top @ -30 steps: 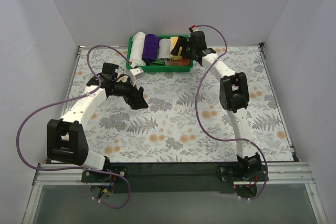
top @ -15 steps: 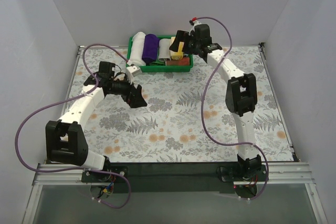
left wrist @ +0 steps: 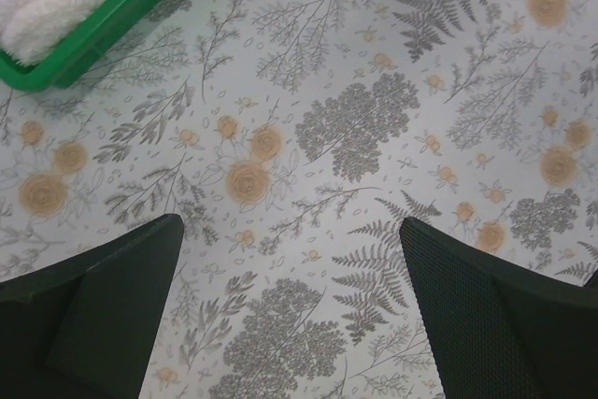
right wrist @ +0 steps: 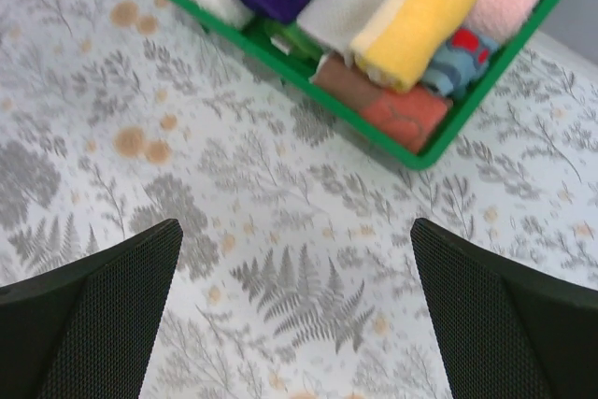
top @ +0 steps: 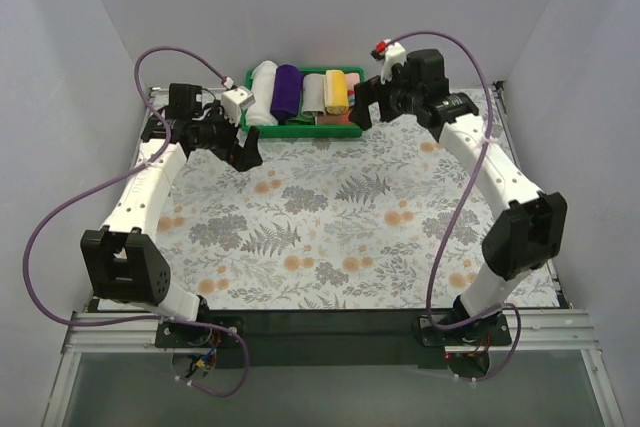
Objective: Roll the towels
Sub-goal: Place the rolled towel into the container
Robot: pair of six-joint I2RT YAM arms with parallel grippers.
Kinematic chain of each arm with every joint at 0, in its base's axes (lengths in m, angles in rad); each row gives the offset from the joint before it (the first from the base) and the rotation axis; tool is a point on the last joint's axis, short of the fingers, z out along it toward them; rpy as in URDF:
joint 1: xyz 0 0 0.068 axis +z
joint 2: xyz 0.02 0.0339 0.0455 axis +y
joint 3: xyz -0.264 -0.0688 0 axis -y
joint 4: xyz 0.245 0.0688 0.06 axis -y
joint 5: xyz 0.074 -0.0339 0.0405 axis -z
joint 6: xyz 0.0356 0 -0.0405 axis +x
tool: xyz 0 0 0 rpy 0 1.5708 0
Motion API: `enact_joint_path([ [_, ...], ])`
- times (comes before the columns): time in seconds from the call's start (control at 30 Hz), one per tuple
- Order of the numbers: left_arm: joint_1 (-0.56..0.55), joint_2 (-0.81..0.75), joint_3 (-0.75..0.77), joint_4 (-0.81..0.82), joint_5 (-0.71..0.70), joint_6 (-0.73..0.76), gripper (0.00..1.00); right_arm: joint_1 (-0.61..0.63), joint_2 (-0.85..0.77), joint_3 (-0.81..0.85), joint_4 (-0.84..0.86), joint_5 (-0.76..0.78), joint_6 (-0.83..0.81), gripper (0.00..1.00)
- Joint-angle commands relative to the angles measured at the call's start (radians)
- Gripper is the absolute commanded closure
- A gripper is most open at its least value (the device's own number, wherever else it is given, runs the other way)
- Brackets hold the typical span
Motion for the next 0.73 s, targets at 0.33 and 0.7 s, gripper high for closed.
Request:
enact_joint_path([
  [0.33, -0.006, -0.17, -0.283, -0.036, -0.196, 0.165, 0.02, -0.089, -0.47, -0.721, -0.177, 0.059, -0.262, 0.01],
  [0.7, -0.02, -0.224, -0.408, 0.006, -0.15, 0.169, 0.02, -0.108, -0.556, -0.795, -0.176, 0.048, -0.207, 0.01],
])
